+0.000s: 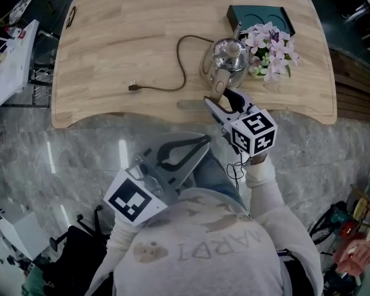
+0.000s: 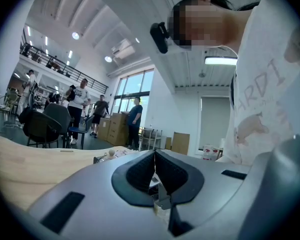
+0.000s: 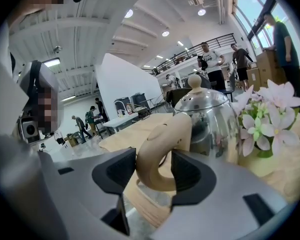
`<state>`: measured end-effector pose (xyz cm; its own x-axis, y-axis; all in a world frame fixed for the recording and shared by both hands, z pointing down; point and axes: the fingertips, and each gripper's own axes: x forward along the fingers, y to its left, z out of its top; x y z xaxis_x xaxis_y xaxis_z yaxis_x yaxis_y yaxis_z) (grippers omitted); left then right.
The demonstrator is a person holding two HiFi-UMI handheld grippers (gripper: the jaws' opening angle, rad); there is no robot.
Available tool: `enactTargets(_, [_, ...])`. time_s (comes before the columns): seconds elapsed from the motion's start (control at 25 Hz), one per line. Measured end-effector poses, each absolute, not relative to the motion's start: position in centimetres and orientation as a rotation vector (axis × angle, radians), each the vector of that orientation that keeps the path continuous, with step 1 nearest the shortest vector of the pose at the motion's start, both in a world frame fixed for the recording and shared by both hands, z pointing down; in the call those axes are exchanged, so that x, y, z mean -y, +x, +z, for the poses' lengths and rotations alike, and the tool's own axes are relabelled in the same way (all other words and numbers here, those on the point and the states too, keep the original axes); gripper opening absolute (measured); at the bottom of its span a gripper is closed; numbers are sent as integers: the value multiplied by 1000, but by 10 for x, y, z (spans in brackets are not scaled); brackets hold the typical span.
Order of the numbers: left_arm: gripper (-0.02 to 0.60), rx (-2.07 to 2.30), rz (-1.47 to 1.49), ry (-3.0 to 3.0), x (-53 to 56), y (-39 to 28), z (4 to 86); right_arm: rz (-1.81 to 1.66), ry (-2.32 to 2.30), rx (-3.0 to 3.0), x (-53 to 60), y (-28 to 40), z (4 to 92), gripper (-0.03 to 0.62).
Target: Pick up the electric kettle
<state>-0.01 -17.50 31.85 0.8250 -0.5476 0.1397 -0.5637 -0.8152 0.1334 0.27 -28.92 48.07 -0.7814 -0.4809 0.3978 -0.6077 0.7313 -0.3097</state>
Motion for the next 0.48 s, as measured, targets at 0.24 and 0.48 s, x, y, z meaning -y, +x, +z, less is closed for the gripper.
enactTargets(0.24, [14, 845, 193, 2873, 185, -3, 327, 628, 822, 2648, 291, 0, 484, 204])
enactTargets(0.48, [14, 836, 186, 2890, 203, -12, 324, 613, 778, 2652, 289, -4, 487, 204])
